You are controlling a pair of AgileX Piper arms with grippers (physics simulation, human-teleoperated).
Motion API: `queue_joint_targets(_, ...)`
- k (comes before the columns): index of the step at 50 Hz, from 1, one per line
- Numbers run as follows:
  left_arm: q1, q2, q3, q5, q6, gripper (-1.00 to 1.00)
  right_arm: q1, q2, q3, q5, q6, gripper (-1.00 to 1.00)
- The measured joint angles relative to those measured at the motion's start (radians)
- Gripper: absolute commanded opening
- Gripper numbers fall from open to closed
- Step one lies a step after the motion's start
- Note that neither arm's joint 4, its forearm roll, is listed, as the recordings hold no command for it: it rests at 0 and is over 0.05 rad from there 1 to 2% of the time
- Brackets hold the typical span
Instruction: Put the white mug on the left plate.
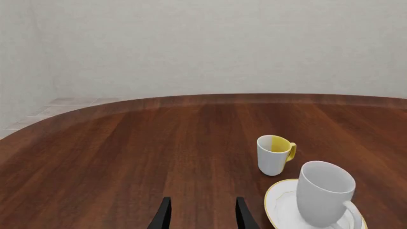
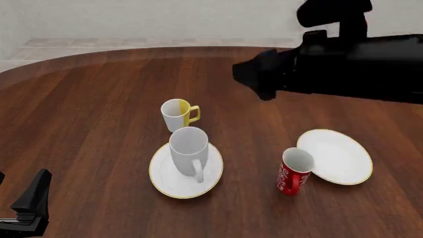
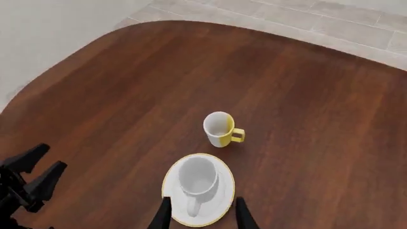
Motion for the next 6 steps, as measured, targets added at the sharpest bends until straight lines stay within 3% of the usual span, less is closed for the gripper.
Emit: queue_joint_targets(6, 0.000, 0.000, 0.000, 0.000, 0.000, 1.00, -0.053, -0.192, -0.072, 0.073, -0.091, 1.00)
